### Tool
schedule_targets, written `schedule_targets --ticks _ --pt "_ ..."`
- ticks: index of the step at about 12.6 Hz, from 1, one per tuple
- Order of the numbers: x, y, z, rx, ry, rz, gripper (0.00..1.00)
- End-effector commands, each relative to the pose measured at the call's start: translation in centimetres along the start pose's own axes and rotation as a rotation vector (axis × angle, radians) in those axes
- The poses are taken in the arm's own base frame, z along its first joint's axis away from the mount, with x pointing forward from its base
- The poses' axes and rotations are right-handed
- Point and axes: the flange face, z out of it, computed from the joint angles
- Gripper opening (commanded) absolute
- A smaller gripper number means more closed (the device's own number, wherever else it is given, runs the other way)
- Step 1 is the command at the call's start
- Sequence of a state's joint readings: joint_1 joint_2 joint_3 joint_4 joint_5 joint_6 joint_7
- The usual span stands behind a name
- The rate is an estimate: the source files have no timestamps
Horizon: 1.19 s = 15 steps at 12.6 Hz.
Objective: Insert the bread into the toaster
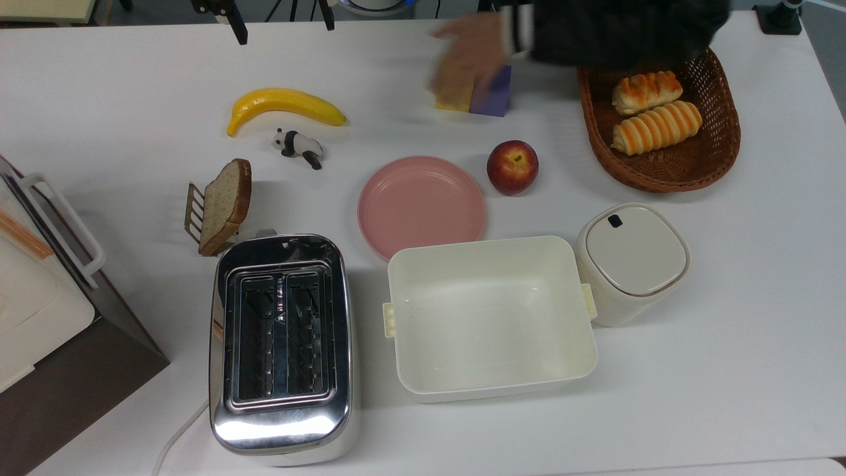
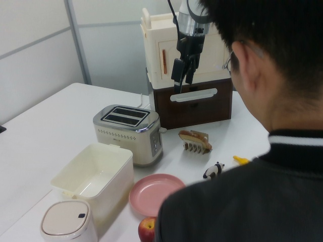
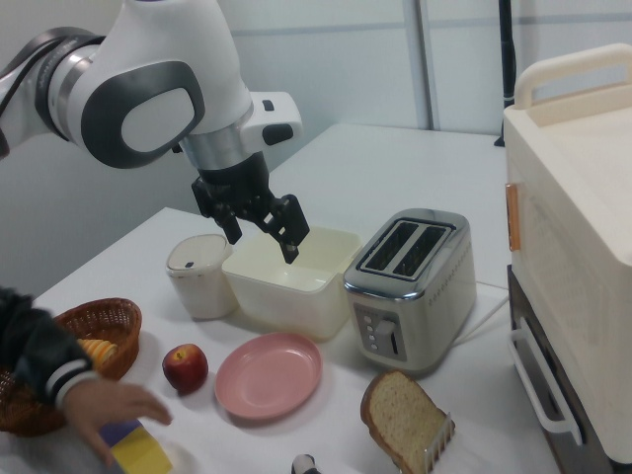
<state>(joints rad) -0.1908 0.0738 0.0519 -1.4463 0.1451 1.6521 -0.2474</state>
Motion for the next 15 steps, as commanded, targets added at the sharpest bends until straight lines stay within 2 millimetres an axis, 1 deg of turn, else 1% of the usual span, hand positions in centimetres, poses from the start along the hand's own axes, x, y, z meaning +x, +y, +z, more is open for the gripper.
schedule_targets --ticks 1,5,9,10,12,13,15 --pt "-0.5 0.3 0.5 -0.016 0.001 -0.001 1.0" --pt "-0.4 0.3 0.7 -0.023 -0.001 -0.008 1.0" --pt "-0.4 1.1 0.9 -0.064 -0.014 -0.004 1.0" --pt "-0.4 1.6 1.6 -0.071 -0.029 0.003 1.0" --pt "-1.0 3.1 2.7 -0.069 -0.056 0.03 1.0" --pt "-0.9 3.1 2.5 -0.077 -0.049 0.032 1.0" --pt "-0.9 3.0 0.4 -0.107 -0.015 0.037 1.0"
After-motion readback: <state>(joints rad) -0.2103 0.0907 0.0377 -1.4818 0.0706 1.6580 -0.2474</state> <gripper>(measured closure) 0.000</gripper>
